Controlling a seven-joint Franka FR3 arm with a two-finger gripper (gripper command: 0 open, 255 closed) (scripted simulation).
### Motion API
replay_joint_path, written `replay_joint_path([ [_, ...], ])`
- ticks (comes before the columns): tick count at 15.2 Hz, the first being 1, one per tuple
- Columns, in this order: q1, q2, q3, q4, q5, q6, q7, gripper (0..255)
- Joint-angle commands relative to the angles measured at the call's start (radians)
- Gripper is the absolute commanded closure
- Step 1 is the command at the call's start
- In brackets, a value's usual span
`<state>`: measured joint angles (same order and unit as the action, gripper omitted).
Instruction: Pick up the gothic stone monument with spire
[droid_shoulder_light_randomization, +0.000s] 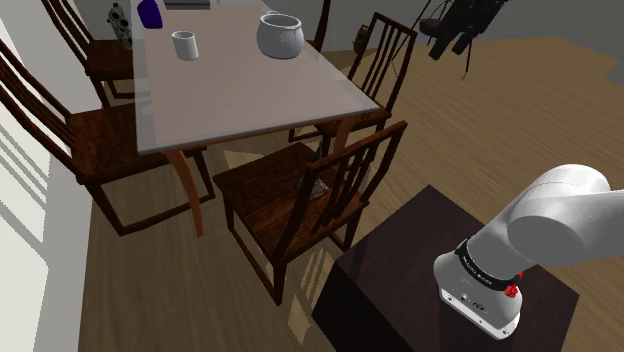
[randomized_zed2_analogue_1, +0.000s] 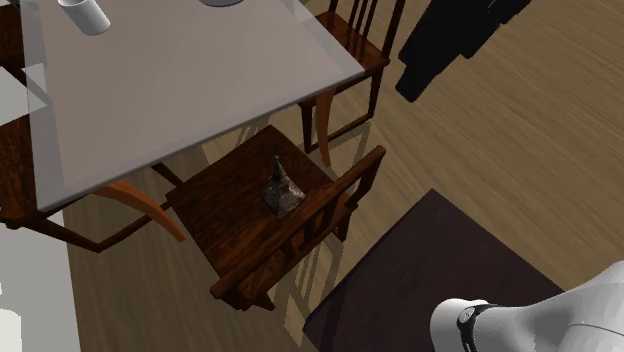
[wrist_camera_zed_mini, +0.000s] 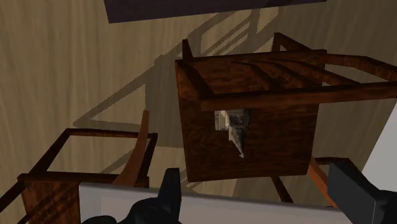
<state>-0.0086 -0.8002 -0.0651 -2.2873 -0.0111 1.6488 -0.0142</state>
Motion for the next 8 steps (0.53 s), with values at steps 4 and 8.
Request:
replay_joint_path([
  [4,-0.020,0.010,0.060,-0.083,0.019,0.092,0.120,0],
  [8,-0.045,0.054,0.141,-0.168,0.043,0.217,0.282,0],
])
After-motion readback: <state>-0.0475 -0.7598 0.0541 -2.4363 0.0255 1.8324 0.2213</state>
